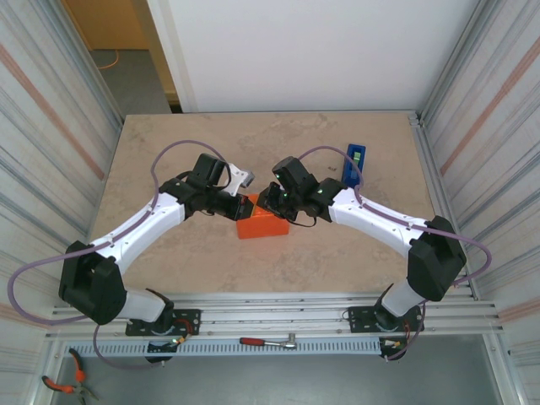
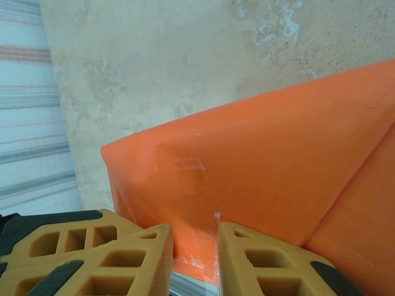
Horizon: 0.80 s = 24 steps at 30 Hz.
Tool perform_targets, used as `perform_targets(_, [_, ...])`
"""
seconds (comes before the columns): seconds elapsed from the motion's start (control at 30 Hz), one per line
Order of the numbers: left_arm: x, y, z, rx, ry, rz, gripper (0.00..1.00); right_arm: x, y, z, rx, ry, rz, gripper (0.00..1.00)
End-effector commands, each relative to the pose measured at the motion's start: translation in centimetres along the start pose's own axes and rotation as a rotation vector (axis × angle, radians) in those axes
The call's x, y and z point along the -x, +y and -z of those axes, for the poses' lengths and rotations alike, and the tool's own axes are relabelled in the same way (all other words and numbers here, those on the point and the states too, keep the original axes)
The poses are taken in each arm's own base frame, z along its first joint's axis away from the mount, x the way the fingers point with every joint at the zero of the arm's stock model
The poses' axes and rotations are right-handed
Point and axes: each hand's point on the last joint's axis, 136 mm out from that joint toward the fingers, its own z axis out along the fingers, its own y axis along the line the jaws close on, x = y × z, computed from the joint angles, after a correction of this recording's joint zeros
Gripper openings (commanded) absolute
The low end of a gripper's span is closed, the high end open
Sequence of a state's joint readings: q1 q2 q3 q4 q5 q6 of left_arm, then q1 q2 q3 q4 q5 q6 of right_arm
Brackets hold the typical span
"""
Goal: Wrap the gift box in paper
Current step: Stick the wrapping paper to the gift box.
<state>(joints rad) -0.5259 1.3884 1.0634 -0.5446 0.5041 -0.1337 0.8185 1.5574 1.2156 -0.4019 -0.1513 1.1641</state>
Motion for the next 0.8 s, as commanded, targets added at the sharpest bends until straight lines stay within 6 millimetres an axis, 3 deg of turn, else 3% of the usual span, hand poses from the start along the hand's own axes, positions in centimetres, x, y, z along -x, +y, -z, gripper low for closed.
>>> perform_targets(0.0, [-3.2,1.7,-1.2,0.052,0.105,0.03,0.0,-2.1,-4.9,-0.5,-0.184,0.07,-0.066,0.27])
perform_targets(0.77, [-3.2,1.6,-1.2,0.05,0.109,0.03,0.0,-2.5,-6.0,-0.8,-0.259,0.11,0.115,0.35])
